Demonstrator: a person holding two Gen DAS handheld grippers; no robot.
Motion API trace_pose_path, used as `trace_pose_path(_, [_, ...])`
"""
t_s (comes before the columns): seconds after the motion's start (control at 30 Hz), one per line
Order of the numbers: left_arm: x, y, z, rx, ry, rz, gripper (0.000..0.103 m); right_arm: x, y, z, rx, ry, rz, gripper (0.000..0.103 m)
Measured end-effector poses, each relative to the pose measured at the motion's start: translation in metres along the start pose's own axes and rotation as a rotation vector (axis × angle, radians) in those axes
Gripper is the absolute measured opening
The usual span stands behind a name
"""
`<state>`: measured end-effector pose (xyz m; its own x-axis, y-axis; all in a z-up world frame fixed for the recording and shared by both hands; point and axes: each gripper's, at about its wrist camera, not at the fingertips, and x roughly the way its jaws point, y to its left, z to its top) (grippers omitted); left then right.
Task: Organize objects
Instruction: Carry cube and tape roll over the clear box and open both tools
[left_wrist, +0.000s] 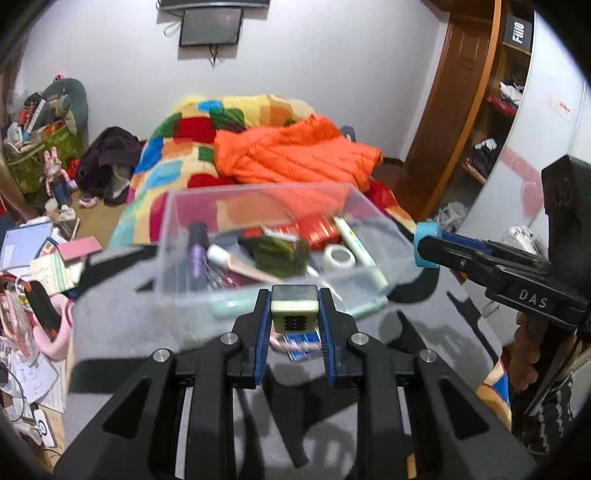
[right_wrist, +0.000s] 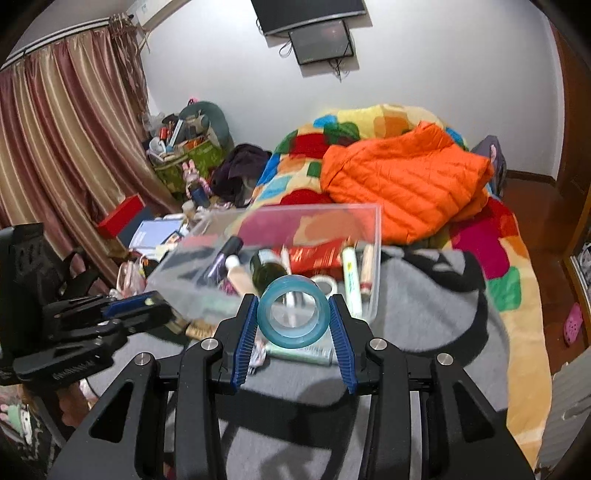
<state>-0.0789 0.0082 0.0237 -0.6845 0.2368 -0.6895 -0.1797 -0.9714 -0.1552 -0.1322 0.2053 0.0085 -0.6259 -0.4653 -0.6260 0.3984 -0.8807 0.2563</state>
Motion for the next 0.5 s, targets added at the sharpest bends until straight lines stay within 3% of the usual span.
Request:
trace_pose_path(0.27, [-0.003, 0.016, 0.027, -0.011, -0.038, 0.041, 0.024, 0.003, -0.004, 0.024, 0.002, -0.046, -0.023, 0.036])
trace_pose_path(0.5, [0.021, 0.032, 0.038, -0.044, -0.006, 0.063, 0.024, 0.021, -0.005, 0.034, -0.003, -0.030, -0.051, 0.036])
